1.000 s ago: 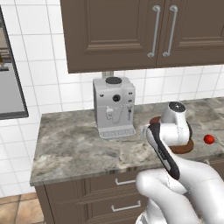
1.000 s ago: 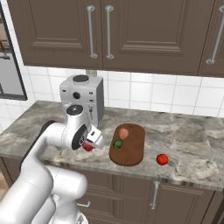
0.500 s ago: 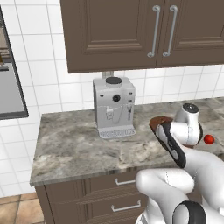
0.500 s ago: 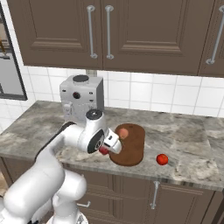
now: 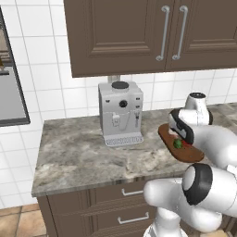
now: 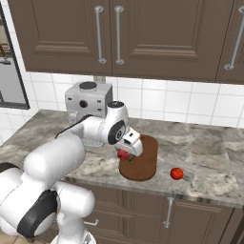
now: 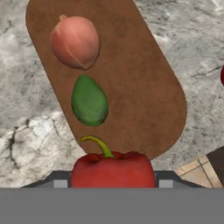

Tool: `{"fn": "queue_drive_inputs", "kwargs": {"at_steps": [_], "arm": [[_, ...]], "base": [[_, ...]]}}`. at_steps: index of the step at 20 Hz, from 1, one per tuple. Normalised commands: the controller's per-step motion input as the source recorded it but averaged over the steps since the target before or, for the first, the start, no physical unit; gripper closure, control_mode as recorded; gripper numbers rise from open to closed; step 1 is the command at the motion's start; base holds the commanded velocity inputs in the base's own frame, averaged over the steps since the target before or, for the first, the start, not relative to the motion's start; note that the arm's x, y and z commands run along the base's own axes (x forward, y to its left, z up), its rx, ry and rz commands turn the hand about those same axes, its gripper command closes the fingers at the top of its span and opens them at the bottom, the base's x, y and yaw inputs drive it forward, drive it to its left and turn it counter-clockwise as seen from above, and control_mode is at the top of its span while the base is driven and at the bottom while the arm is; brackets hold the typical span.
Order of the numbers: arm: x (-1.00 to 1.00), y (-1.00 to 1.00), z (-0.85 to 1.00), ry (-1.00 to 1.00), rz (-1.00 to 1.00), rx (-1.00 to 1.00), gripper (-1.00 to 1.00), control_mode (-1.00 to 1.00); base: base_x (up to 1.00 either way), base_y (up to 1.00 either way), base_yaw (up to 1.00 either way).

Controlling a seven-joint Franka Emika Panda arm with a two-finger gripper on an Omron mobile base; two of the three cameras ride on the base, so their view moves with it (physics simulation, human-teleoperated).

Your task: Place the avocado, onion, tomato, and bell pepper on the cutting board.

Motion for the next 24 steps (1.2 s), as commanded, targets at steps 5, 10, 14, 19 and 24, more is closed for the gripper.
{"fn": "queue_drive_inputs", "kwargs": {"at_steps": [5, 10, 14, 19, 24], "arm": [[0.44, -0.44, 0.00, 0.17, -0.04, -0.02, 1.00, -1.00], [0.34, -0.53, 0.00, 0.06, -0.02, 0.00, 1.00, -1.00], [0.42, -0.47, 0.00, 0.04, -0.02, 0.00, 1.00, -1.00], [0.46, -0.40, -0.02, 0.04, 0.00, 0.05, 1.00, -1.00], [0.47, -0.21, -0.02, 0.01, 0.00, 0.08, 1.00, -1.00]], "base": [[0.00, 0.00, 0.00], [0.00, 0.00, 0.00], [0.00, 0.00, 0.00], [0.00, 0.00, 0.00], [0.00, 0.00, 0.00]]}}
